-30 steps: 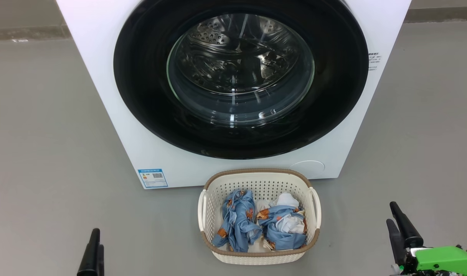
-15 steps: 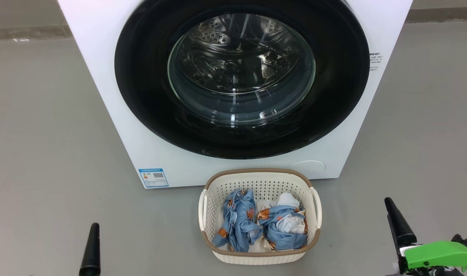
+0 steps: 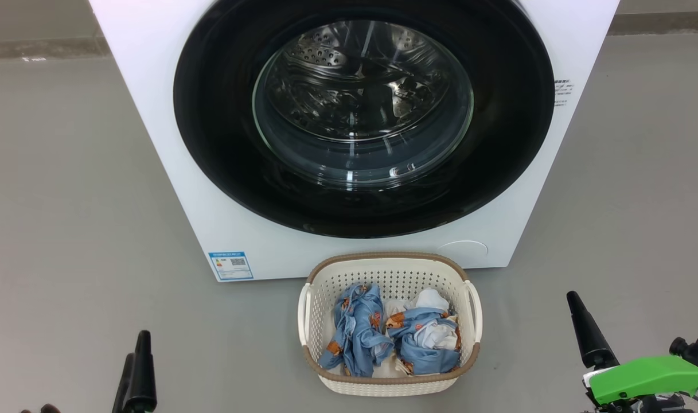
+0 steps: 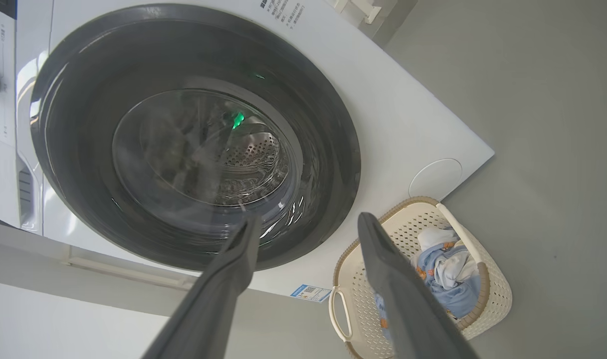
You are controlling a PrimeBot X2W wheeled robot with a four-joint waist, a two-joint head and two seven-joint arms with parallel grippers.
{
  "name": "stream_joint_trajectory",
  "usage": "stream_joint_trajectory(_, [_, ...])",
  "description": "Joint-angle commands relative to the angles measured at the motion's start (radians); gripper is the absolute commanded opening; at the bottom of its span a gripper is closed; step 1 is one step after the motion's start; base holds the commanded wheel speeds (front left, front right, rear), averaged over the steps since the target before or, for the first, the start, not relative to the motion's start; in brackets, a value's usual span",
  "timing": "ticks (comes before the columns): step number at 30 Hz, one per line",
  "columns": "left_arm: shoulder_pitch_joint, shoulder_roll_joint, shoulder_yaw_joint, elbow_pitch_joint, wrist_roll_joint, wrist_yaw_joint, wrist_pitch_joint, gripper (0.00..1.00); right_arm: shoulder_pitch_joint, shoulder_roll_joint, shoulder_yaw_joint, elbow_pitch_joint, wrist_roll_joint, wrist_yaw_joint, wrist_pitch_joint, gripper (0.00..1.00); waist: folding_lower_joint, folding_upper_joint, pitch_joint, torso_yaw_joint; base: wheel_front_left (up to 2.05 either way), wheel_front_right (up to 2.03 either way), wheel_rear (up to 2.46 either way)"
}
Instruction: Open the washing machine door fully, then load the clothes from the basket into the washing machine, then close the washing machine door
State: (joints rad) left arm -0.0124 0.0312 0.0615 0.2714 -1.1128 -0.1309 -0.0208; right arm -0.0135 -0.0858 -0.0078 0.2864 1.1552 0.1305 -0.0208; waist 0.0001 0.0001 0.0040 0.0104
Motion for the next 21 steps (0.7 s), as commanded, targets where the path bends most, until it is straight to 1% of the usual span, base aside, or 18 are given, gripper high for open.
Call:
stream_joint_trajectory(1, [-0.016,0.015,0.009,-0.035,0.042,0.000,-0.016,1.00,-0.045,-0.022,0.013,-0.033,-0.042,0.000,-0.015,1.00,0.0000,-0.0001,0.000,0.001,0.00,0.00,0.00])
stream_joint_trajectory(21, [-0.015,0.021,0.001,-0.056,0.267,0.000,-0.075,1.00,-0.045,-0.046,0.063,-0.049,-0.254,0.000,-0.074,1.00,0.0000,-0.0001,0.003,0.011,0.00,0.00,0.00])
